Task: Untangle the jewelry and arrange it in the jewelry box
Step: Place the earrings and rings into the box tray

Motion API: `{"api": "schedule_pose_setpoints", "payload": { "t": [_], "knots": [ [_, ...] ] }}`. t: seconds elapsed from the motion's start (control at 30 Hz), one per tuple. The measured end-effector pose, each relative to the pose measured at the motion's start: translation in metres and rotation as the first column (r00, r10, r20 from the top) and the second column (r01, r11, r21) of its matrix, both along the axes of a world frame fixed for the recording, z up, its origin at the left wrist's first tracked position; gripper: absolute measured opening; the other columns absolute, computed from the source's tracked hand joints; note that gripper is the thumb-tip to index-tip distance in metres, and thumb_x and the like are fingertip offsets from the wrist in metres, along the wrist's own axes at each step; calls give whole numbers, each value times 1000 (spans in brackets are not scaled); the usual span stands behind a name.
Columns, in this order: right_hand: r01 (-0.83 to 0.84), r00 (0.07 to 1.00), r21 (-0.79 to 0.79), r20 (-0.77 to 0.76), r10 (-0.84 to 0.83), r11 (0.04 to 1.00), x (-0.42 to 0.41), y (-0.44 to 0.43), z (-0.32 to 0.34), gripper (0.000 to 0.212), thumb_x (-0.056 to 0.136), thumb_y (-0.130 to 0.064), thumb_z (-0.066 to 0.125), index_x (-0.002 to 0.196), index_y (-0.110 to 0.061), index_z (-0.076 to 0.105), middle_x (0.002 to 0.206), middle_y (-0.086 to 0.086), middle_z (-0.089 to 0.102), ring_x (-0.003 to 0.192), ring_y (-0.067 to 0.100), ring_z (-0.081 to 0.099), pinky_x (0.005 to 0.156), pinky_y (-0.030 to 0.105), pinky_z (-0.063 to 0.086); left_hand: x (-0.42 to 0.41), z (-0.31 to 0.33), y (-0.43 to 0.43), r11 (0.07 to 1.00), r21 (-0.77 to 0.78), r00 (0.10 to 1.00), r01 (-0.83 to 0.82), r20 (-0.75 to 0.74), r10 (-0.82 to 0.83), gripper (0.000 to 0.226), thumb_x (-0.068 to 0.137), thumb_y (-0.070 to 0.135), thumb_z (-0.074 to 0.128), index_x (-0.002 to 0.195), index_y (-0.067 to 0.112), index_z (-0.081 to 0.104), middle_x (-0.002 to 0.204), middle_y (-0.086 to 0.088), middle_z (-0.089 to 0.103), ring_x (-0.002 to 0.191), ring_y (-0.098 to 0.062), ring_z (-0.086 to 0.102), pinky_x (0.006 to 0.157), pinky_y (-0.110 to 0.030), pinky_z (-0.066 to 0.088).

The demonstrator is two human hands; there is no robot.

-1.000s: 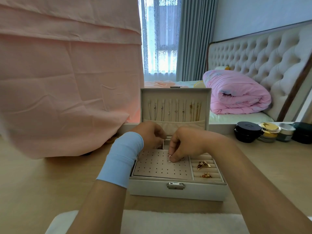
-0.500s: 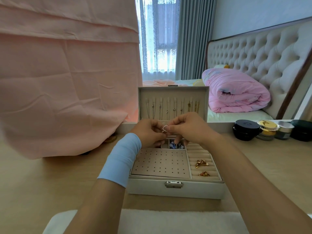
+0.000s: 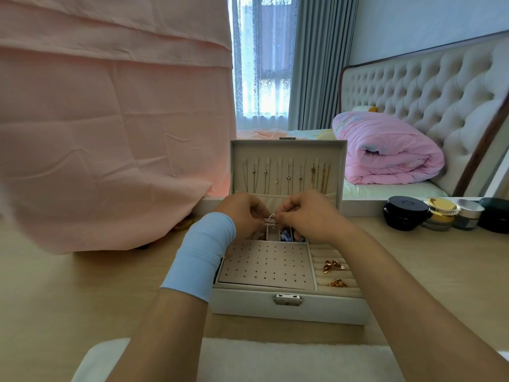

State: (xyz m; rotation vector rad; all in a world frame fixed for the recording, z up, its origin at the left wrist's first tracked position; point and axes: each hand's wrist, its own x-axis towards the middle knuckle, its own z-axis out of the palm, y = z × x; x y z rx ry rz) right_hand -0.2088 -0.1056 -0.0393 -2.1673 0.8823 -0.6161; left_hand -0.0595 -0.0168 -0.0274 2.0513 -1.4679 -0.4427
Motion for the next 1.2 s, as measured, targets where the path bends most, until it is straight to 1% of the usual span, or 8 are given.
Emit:
{"api": "schedule_pose_setpoints", "payload": {
  "t": [0.13, 0.27, 0.43, 0.63, 0.8, 0.93, 1.03, 1.2],
  "knots": [
    [21, 998, 10, 66, -22, 1000, 2, 1, 1, 8, 90, -17, 72, 82, -16, 74, 80, 2, 75, 44, -2, 55, 54, 24, 48, 0, -1, 0, 1000, -17, 1000, 25, 13, -25, 24, 87, 11, 67, 109, 21, 70, 100, 2, 73, 92, -14, 68, 92, -36, 55],
    [39, 998, -24, 46, -38, 999, 3, 1, -1, 10, 88, -17, 72, 79, -18, 74, 77, 1, 74, 58, 7, 61, 59, 29, 51, -1, -3, 1, 998, 1, 997, 61, 47, -61, 18, 88, 14, 66, 102, 25, 71, 92, 5, 72, 87, -13, 67, 86, -28, 55],
    [32, 989, -164, -138, -55, 986, 7, -2, -10, 9, 87, -26, 74, 81, -22, 77, 79, -6, 73, 79, 8, 66, 78, 36, 58, 0, -6, -2, 999, 13, 999, 51, 5, -51, 20, 85, 10, 66, 95, 27, 71, 88, 6, 73, 81, -13, 69, 86, -30, 57],
    [4, 957, -265, -280, -81, 964, 3, -5, -8, 13, 93, -24, 66, 88, -28, 77, 90, -8, 73, 83, 10, 64, 75, 30, 55, -3, -8, -3, 995, 79, 985, 64, 157, -76, 21, 88, 17, 66, 103, 29, 75, 98, 9, 69, 90, -9, 60, 87, -21, 45],
    [-65, 948, -222, -318, -9, 973, -2, -2, -4, 17, 96, -23, 63, 99, -26, 79, 98, -8, 73, 91, 11, 64, 85, 34, 56, -7, -9, -4, 980, 193, 967, 53, 236, -99, 24, 91, 22, 62, 109, 33, 73, 116, 6, 68, 107, -17, 60, 99, -29, 46],
    [-82, 963, -174, -269, 33, 981, -12, -2, 4, 14, 96, -25, 64, 98, -26, 78, 92, -10, 72, 87, 8, 65, 82, 31, 55, -12, -4, -3, 995, 86, 970, 45, 235, -65, 20, 91, 23, 61, 105, 32, 72, 111, 7, 68, 100, -14, 61, 92, -30, 48],
    [-65, 977, -164, -210, 30, 984, -31, -8, 16, 12, 96, -27, 65, 98, -26, 77, 91, -10, 71, 87, 5, 64, 80, 26, 52, -28, 4, -3, 995, -19, 973, 93, 213, -87, 21, 93, 25, 59, 112, 29, 68, 111, 9, 67, 96, -11, 61, 92, -31, 50],
    [2, 956, -164, -288, -50, 986, -95, -34, 18, 10, 95, -26, 67, 96, -30, 76, 94, -14, 69, 90, 4, 64, 80, 23, 51, -72, 5, -8, 974, -86, 963, 211, 191, -192, 18, 94, 30, 59, 111, 31, 66, 102, 14, 63, 89, -7, 58, 87, -29, 50]
  ]
}}
